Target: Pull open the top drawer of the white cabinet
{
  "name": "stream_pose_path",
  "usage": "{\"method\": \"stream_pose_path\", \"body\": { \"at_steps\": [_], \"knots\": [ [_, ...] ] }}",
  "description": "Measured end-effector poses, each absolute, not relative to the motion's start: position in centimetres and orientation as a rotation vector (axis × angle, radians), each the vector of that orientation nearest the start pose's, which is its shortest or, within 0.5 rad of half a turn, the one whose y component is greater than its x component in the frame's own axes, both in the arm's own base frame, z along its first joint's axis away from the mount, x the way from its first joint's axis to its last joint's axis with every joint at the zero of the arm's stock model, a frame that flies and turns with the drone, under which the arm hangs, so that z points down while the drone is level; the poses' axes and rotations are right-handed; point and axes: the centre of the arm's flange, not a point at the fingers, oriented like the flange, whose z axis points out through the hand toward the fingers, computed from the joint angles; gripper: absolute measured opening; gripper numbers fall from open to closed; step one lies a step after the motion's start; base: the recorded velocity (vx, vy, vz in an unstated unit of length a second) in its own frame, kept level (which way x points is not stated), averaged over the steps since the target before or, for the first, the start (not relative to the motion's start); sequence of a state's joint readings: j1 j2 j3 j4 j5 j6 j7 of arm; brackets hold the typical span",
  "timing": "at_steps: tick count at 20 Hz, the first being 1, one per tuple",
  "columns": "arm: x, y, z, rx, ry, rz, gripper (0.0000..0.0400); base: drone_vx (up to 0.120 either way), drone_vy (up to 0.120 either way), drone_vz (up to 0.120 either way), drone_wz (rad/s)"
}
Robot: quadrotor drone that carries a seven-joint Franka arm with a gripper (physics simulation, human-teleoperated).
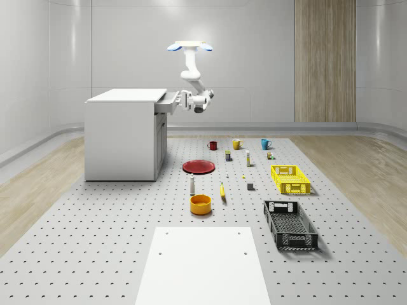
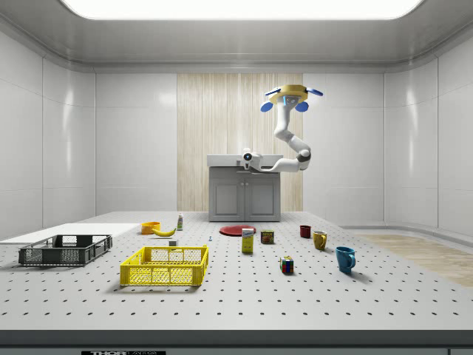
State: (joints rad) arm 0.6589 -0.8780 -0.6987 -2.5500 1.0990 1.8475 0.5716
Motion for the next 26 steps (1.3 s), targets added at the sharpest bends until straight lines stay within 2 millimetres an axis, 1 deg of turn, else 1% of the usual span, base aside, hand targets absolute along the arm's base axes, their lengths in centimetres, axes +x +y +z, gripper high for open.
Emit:
{"method": "stream_pose_path", "body": {
  "at_steps": [11,26],
  "knots": [
    [34.45,1.21,56.09,-1.483,0.611,0.612,0.0311,0.0,0.0,0.0,0.0],
    [34.45,1.23,55.26,-1.484,0.611,0.613,0.0311,0.0,0.0,0.0,0.0]
  ]
}}
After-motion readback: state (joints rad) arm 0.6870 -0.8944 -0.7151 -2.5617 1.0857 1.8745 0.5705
